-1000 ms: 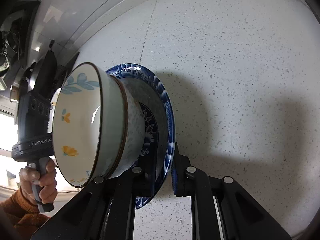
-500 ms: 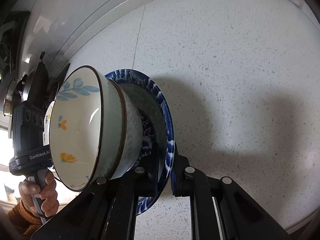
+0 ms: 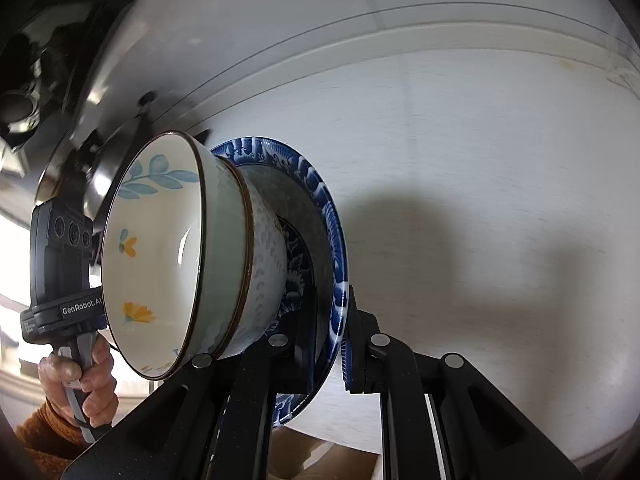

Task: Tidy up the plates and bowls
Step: 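Lift the nested bowls with both grippers and carry them over the plate stack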

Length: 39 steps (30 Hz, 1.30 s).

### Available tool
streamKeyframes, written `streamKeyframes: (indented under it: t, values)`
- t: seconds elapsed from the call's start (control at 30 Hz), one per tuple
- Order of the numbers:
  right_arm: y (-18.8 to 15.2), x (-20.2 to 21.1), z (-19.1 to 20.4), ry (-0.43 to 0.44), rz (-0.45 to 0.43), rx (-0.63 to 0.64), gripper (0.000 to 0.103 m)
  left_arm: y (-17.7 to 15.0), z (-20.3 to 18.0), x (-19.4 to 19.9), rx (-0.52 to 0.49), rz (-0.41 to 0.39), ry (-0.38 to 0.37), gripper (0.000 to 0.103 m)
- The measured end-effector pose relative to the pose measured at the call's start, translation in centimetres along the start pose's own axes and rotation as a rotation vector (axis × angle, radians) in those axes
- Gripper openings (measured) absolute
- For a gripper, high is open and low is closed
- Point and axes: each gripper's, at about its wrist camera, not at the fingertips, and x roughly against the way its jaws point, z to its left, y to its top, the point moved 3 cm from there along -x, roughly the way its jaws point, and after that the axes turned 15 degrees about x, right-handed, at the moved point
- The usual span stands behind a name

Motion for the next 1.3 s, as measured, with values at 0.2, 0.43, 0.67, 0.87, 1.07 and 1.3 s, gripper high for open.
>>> streamKeyframes:
  t: [0.2,0.43,0.67,0.87,1.07,1.3]
  values:
    - [1.4,-5.6,6.3,0.091,0.025,0.030,0.010,1.9,7.3,4.6,0.039,-0.028,0.071,0.010]
    - [0.7,-10.8,8.6,0.115,0.088,-0.001,0.010,3.0,13.4,4.1,0.073,-0.003,0.107,0.010]
    - [0.9,-12.5,9.3,0.094,0.090,-0.032,0.010,3.7,14.6,2.7,0.060,0.023,0.090,0.009]
    - [1.1,-12.6,9.6,0.071,0.093,-0.025,0.011,3.6,13.9,2.4,0.019,0.014,0.102,0.009]
    - [0.9,-12.2,9.8,0.044,0.073,-0.026,0.012,3.9,12.3,3.2,-0.053,-0.058,0.142,0.009]
    - [0.5,-10.3,10.2,-0.021,0.028,-0.018,0.013,3.1,12.2,4.5,-0.109,-0.104,0.179,0.012]
